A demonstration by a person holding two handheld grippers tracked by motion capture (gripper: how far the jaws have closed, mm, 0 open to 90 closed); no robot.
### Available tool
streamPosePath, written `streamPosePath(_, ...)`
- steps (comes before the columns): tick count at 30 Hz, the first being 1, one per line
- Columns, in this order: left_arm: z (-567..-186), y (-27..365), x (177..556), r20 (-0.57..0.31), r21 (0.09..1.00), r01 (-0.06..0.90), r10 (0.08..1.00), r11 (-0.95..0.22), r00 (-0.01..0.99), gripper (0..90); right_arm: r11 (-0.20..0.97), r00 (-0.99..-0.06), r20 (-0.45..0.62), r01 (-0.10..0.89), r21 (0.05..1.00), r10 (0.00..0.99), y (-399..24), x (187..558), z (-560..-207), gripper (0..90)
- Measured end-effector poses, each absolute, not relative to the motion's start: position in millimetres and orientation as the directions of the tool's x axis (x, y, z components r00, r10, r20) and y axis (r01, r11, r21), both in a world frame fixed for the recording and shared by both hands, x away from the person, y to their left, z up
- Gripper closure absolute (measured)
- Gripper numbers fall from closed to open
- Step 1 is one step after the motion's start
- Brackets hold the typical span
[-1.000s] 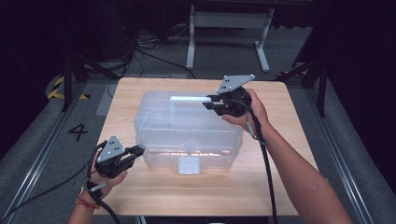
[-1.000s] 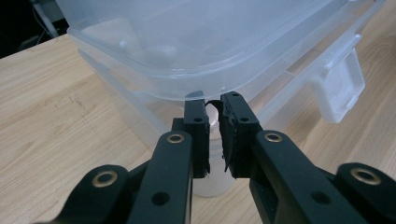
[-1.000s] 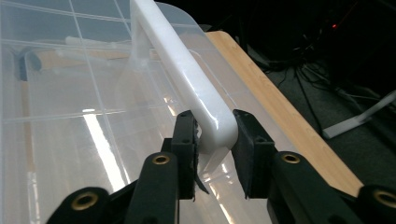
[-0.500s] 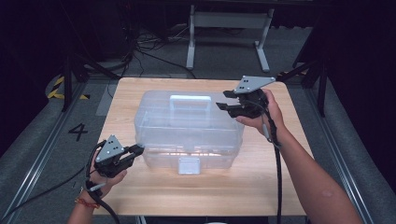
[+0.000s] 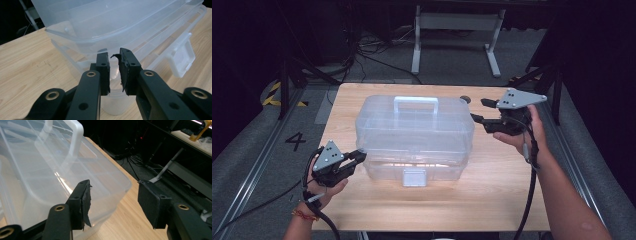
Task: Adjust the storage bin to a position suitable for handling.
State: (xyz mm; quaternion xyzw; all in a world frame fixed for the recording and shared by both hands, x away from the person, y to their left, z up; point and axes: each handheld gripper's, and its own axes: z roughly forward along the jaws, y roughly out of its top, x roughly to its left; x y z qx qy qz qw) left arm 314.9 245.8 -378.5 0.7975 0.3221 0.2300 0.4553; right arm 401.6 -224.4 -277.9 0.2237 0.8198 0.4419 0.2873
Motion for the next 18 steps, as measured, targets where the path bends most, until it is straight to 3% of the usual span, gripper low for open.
streamPosePath(10,-370,244,318,0.079,0.881,0.295,0.729,-0.371,0.680,77.4,0.449,-0.706,-0.200,0.186,0.874,0.680,-257,395,-314,44.3)
streamPosePath(18,-368,243,318,0.085,0.881,0.292,0.731,-0.373,0.677,77.4,0.466,-0.720,-0.188,0.208,0.860,0.668,-260,393,-343,43.9)
